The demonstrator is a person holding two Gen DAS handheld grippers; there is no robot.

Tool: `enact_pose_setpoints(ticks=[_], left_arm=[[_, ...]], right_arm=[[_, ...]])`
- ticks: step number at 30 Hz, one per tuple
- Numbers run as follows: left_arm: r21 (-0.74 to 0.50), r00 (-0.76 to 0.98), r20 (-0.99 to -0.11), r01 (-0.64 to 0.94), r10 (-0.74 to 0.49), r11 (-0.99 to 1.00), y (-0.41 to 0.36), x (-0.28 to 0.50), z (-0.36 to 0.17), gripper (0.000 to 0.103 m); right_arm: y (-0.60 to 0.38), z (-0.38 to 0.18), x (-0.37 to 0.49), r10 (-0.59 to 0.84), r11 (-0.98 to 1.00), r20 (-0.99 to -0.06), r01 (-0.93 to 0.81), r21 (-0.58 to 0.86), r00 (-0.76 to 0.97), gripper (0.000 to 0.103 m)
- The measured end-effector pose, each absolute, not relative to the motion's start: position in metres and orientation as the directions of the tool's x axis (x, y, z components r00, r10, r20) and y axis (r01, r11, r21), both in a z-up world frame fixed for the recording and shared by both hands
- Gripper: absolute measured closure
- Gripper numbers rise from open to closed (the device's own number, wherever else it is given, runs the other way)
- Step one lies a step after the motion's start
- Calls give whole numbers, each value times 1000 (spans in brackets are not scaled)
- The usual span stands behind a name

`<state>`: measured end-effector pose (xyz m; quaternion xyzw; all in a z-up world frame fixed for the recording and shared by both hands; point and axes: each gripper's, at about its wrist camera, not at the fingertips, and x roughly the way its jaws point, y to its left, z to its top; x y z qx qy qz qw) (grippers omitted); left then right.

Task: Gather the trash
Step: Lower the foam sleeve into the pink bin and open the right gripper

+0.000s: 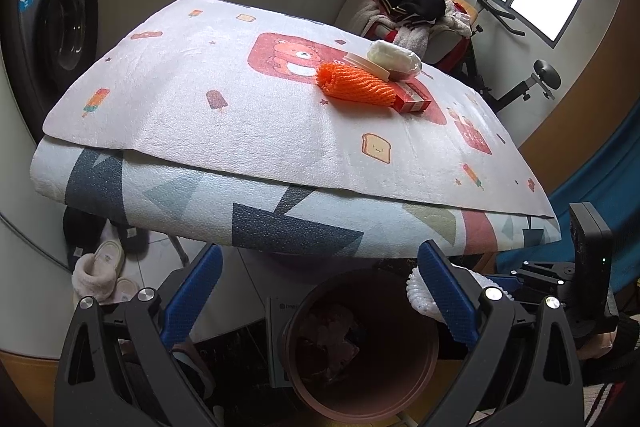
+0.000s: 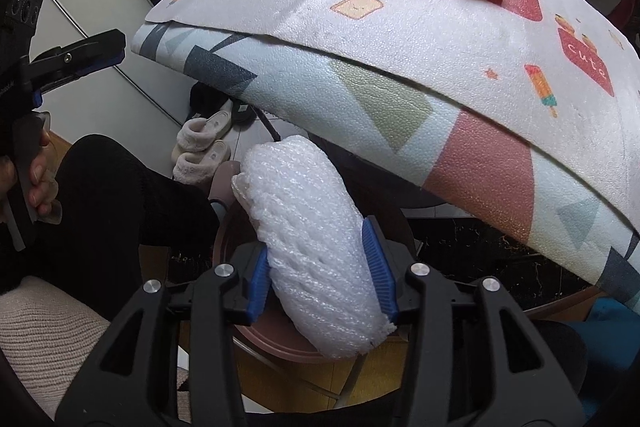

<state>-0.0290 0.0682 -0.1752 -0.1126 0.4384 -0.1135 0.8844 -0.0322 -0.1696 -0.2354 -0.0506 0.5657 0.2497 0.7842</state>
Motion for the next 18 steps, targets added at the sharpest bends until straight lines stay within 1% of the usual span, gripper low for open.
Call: enact_pose_setpoints(ticks=[1,2,4,5,6,14,18], left_arm=[[-298,589,-751,102,-300,949,68,-29,-176,7],[-297,588,-752,102,-298,949,68,-29,-176,7],[-289,587,-755,100,-290,952,67,-28,-177,7],[-286,586,-758,99,-288,953,66,-27,-178,7],[-283,584,-760,98,-286,954,66,-27,-179,7],[-263,573,-776,86,-263,961,64,-25,-184,6],[-223,580,-781,86,-231,971,61,-25,-183,6]], right_arm=[[-170,-236,-32,336,871,-912,-447,206,235,38],[-171,-236,-31,336,873,-911,-443,206,238,23],[-173,-235,-29,328,880,-911,-432,198,249,10],[-174,-235,-28,328,882,-910,-426,200,253,7],[-176,-235,-26,330,885,-909,-419,204,253,6],[-185,-236,-17,323,901,-907,-381,207,270,6],[-191,-230,-13,334,902,-894,-377,210,300,6]])
